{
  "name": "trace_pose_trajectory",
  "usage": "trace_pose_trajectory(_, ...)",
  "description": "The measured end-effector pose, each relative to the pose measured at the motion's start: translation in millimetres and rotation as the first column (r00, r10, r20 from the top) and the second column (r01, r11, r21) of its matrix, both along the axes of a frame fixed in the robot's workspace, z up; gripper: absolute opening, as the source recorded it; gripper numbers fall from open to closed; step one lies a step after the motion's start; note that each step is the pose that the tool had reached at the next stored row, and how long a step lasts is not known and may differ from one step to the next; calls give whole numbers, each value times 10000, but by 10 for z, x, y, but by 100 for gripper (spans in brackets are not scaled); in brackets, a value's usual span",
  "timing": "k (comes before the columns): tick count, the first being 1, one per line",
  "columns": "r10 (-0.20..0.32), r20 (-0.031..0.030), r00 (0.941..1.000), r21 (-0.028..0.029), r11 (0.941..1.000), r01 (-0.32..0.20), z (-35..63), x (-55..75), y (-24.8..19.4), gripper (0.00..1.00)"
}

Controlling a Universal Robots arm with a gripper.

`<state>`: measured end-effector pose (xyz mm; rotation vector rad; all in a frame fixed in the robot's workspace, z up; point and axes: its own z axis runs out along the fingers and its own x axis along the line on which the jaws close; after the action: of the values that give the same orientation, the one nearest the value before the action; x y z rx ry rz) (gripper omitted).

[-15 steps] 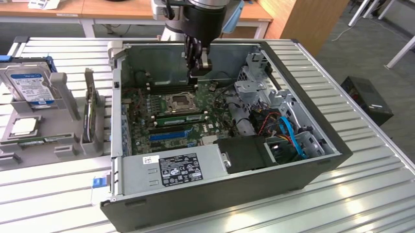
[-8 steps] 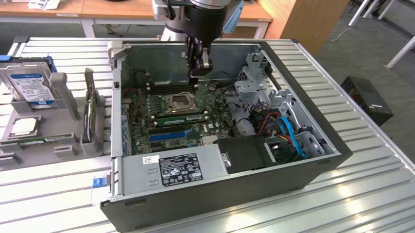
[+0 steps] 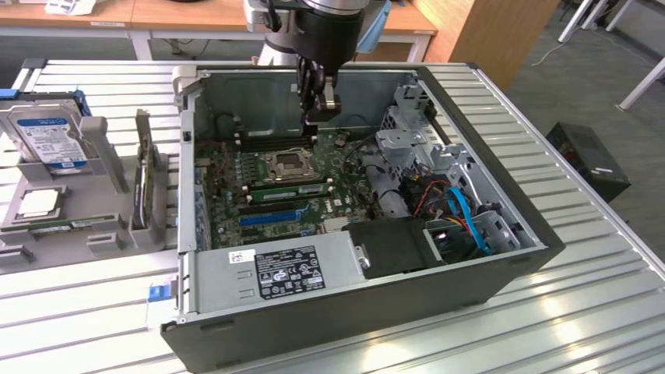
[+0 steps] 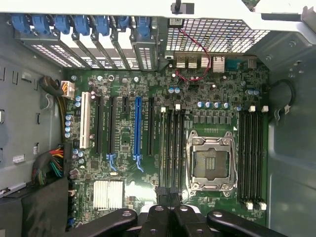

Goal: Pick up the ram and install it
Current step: 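Press down the ram until it locks into place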

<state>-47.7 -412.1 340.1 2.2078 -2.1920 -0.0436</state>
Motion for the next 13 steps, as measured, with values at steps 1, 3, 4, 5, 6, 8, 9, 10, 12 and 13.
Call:
trace_pose_trajectory(1, 0, 0, 10000, 0, 10000, 0, 0, 0, 0, 10)
trace_pose_trajectory(3, 0, 0, 10000, 0, 10000, 0, 0, 0, 0, 10)
trace_pose_trajectory(4, 0, 0, 10000, 1, 10000, 0, 0, 0, 0, 10)
trace_pose_trajectory(5, 0, 0, 10000, 0, 10000, 0, 0, 0, 0, 10)
trace_pose_trajectory(6, -6, 0, 10000, 0, 10000, 6, 0, 0, 0, 10)
trace_pose_trajectory(8, -109, 0, 9999, 0, 9999, 109, 0, 0, 0, 10)
trace_pose_trajectory(9, -198, 0, 9998, 0, 9998, 198, -1, 0, 1, 10)
trace_pose_trajectory(10, -290, 0, 9996, 1, 9996, 290, -2, 0, 1, 10)
trace_pose_trajectory(12, -464, 0, 9989, 0, 9989, 464, -2, 0, 0, 10)
trace_pose_trajectory(13, -551, 0, 9985, 0, 9985, 551, -2, 0, 0, 10)
